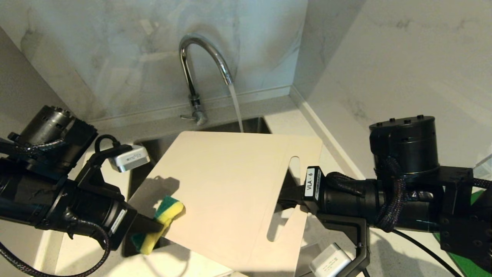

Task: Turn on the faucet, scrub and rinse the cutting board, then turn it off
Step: Scrub the cutting board underwater

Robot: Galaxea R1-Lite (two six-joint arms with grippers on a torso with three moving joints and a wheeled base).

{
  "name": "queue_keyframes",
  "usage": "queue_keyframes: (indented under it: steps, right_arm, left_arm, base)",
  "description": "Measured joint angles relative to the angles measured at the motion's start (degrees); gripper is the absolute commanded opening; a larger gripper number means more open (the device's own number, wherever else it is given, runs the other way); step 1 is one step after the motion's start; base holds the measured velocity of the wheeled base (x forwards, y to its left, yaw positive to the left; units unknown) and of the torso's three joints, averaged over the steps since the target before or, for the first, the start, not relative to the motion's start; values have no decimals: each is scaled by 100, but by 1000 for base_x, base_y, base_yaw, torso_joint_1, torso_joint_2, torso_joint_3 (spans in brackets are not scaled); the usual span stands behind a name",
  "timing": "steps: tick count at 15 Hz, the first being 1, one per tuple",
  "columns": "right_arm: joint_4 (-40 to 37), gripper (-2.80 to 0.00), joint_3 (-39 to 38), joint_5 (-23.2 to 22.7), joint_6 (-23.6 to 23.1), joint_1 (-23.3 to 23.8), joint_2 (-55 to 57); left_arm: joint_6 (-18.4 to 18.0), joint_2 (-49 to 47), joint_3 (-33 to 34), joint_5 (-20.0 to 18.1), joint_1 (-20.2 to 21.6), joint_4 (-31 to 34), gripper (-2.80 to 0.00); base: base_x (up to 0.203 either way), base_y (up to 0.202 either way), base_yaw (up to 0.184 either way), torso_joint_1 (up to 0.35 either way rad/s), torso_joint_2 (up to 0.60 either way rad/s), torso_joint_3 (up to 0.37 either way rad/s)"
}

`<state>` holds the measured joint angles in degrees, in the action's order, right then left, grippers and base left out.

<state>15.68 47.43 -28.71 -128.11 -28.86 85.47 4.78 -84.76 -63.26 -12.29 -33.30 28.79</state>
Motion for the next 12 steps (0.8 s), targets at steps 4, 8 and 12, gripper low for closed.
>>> queue_keyframes:
  steps: [4,8,12]
  right_arm:
    - [0,-280,-2,2,2,15,-35]
    - [-8,-280,-26,0,2,69,-112]
    - [-11,-280,-48,0,11,96,-195]
  left_arm:
    - [-167,89,680,-9,684,-725,-280]
    - [-311,84,1235,-28,1366,-1587,-280]
    - [-324,-36,1489,-347,2103,-1943,-280]
  base:
    - [0,0,0,0,0,0]
    - [0,0,0,0,0,0]
    - [0,0,0,0,0,0]
